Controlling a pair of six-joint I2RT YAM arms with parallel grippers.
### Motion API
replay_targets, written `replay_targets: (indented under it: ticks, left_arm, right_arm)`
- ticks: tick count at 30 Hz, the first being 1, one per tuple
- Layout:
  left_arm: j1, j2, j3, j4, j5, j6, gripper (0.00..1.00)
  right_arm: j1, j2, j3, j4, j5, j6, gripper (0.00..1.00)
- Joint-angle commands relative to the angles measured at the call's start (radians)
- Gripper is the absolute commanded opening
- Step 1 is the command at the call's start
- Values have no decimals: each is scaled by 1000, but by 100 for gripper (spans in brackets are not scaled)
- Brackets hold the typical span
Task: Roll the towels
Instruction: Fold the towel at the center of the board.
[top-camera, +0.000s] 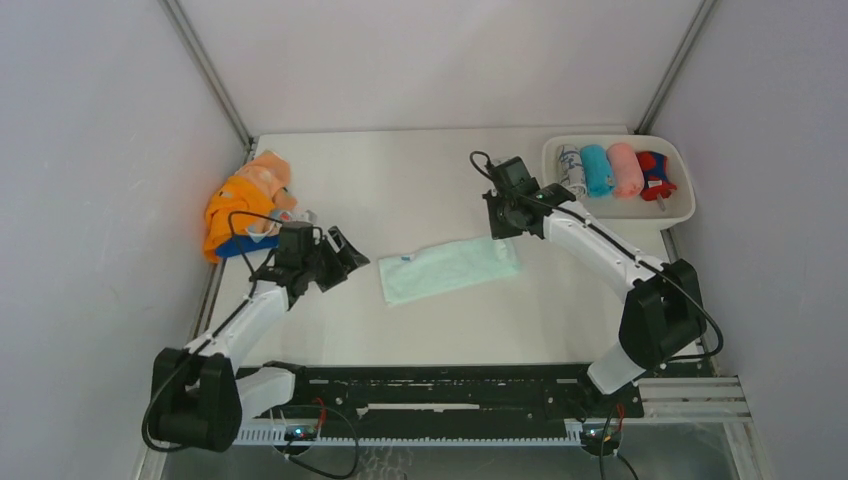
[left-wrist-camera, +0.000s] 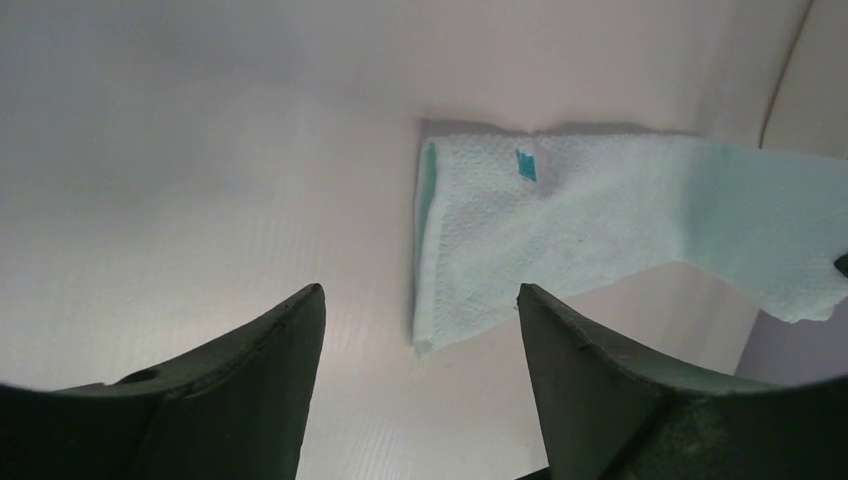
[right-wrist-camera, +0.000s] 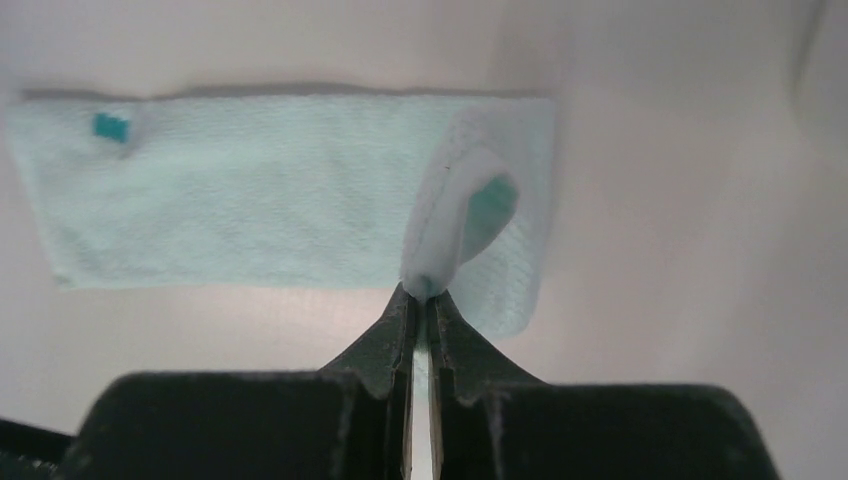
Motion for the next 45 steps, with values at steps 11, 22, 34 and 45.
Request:
replay_targets:
  ticks: [11,22,34,45]
  left_arm:
    - [-81,299,3,354,50,-103,48]
    - [-120,412,-28,405,53,-114,39]
    - [-124,423,-60,430,52,-116,27]
    - [-132,425,-68,437,44,-117,15]
  right_arm:
    - [134,99,65,201,-247,44,0]
    - [226,202,162,193,-272,48,1]
    - [315,389,301,113,-247,26,3]
    - [360,435,391,43,-258,1,6]
